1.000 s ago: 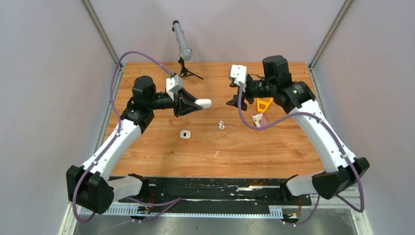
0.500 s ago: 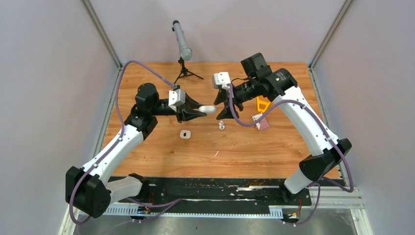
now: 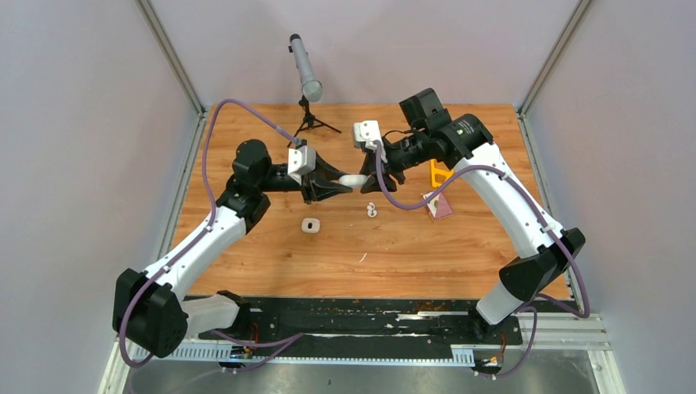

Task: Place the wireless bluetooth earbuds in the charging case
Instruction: Pick up the charging case at the center of the board.

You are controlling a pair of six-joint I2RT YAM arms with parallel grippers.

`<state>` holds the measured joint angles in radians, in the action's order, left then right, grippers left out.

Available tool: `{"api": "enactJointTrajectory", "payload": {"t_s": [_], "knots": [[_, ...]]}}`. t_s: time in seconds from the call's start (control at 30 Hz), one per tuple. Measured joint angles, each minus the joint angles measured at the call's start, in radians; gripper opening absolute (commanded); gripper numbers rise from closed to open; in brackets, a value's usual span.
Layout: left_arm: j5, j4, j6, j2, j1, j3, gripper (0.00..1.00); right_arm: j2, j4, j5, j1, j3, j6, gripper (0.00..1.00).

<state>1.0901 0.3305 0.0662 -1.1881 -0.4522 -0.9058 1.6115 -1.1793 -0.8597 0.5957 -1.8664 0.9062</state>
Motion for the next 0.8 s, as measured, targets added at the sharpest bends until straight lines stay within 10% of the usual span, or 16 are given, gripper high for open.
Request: {"api": "enactJointTrajectory", "payload": {"t_s": [0.1, 0.3, 0.8], "knots": [[0.000, 0.008, -0.014, -0.005, -0.004, 0.000, 0.09, 0.000, 0.016, 0.020, 0.004, 0.000, -0.003, 0.20], [-0.040, 0.010, -0.034, -0.009, -0.006, 0.000, 0.53, 0.000, 0.029, 0.044, 0.006, 0.000, -0.018, 0.06], [-0.107, 0.113, -0.162, -0.006, -0.006, 0.092, 0.50, -0.029, 0.087, 0.112, 0.004, 0.037, -0.121, 0.06]]}}
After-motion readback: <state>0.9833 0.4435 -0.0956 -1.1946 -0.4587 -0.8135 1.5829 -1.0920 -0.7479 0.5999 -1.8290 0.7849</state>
